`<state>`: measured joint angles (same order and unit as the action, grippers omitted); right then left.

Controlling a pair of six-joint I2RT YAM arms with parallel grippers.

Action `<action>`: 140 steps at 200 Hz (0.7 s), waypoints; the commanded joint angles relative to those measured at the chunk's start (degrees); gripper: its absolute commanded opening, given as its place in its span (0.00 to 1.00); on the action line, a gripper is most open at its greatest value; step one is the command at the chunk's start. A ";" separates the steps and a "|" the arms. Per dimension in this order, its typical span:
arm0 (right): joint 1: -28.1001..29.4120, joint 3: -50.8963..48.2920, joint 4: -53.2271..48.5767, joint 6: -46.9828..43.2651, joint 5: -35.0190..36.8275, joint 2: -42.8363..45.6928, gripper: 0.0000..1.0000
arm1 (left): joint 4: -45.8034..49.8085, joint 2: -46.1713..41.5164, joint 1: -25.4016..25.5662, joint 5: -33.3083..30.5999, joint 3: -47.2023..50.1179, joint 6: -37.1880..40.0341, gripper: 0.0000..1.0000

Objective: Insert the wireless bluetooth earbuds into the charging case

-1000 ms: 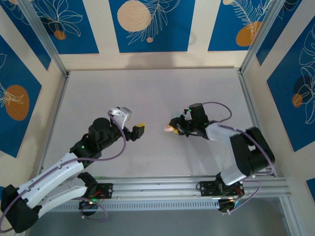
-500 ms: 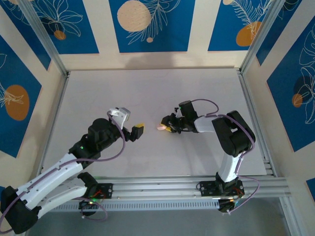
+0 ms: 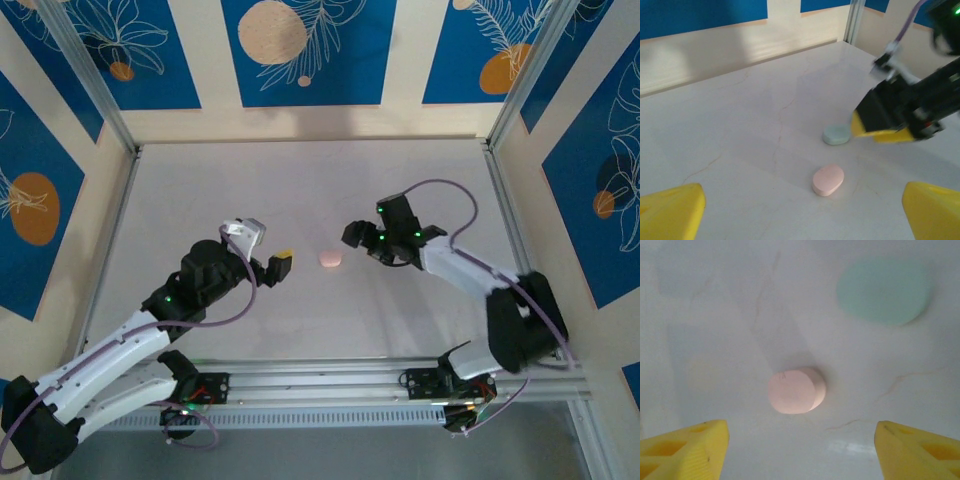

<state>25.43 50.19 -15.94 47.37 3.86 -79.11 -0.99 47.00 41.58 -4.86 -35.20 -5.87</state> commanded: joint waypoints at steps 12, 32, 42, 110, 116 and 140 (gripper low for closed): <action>-1.63 -0.83 -7.43 -12.18 22.78 15.86 0.77 | -0.72 0.05 -1.00 -5.33 -0.02 3.62 1.00; -5.32 -6.43 1.22 -23.42 28.46 24.46 0.81 | -2.48 1.58 -3.75 -9.05 0.66 4.96 1.00; -9.79 -9.90 6.82 -28.82 26.32 26.62 0.86 | -4.10 2.93 -6.16 -10.04 1.16 4.99 1.00; -28.82 -18.68 31.76 -37.63 -0.49 7.72 0.86 | -26.59 20.39 -25.95 -15.30 9.60 2.19 1.00; -27.54 -18.56 33.47 -38.79 -0.52 6.43 0.86 | -23.08 21.05 -27.35 -15.13 7.83 0.78 1.00; -22.91 -18.45 39.75 -44.81 3.48 0.51 0.87 | -30.40 25.48 -30.06 -14.27 9.20 6.10 1.00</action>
<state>-0.97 31.33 11.09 10.48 8.62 -75.11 -20.62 70.00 13.89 -17.65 -26.72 -2.50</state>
